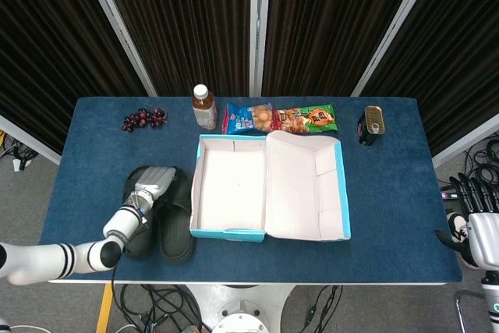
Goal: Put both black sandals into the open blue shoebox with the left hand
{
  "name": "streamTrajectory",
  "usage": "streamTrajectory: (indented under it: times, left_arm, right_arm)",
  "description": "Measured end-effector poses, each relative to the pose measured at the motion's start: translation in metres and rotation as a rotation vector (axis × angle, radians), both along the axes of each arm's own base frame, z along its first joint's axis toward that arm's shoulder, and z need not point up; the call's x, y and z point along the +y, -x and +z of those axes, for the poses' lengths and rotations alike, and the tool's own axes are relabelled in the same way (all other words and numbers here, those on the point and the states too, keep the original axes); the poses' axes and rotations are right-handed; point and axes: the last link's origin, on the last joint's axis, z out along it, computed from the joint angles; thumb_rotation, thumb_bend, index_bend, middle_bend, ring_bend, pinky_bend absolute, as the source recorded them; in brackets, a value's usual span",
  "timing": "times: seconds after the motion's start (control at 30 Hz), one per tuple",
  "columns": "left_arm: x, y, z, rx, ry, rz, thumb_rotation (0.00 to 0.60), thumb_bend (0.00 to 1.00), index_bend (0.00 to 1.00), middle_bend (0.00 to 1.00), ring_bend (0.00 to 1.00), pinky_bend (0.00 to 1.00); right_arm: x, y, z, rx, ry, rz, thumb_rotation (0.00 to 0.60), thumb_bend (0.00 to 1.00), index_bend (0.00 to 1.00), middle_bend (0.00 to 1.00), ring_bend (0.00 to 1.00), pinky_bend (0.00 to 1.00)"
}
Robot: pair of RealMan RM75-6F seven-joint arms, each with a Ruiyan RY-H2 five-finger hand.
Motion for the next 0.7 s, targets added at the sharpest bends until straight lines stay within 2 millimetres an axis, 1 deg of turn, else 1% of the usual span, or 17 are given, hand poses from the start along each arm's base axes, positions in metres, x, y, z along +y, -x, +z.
streamTrajectory:
  times: [0.07, 0.17, 0.3, 0.43, 0.57, 0.7]
  left_arm:
    - [-0.001, 0.000, 0.007, -0.009, -0.023, 0.002, 0.600, 0.00, 0.52, 0.53, 0.86, 0.86]
    - [-0.002, 0.000, 0.024, -0.024, -0.073, 0.005, 0.600, 0.00, 0.52, 0.53, 0.86, 0.86]
    - [-0.003, 0.004, 0.052, -0.042, -0.158, 0.014, 0.600, 0.00, 0.52, 0.53, 0.86, 0.86]
    - [-0.003, 0.009, 0.076, -0.085, -0.223, 0.034, 0.600, 0.00, 0.52, 0.53, 0.86, 0.86]
    - [-0.001, 0.008, 0.091, -0.168, -0.280, 0.049, 0.600, 0.00, 0.52, 0.53, 0.85, 0.86]
    - [0.007, -0.003, 0.099, -0.318, -0.332, 0.050, 0.600, 0.00, 0.52, 0.53, 0.84, 0.86]
  right_arm:
    - [0.000, 0.000, 0.000, -0.001, 0.000, 0.003, 0.600, 0.02, 0.00, 0.05, 0.00, 0.03]
    - [-0.001, 0.000, 0.000, -0.001, 0.002, 0.007, 0.600, 0.02, 0.00, 0.05, 0.00, 0.03]
    - [-0.001, 0.000, 0.002, 0.000, 0.008, 0.010, 0.600, 0.02, 0.00, 0.05, 0.00, 0.03]
    - [-0.001, 0.000, 0.003, 0.003, 0.012, 0.014, 0.600, 0.02, 0.00, 0.05, 0.00, 0.03]
    - [-0.002, -0.002, 0.006, 0.015, 0.019, 0.022, 0.600, 0.02, 0.00, 0.05, 0.00, 0.03]
    - [-0.003, -0.006, 0.011, 0.032, 0.031, 0.033, 0.600, 0.02, 0.00, 0.05, 0.00, 0.03]
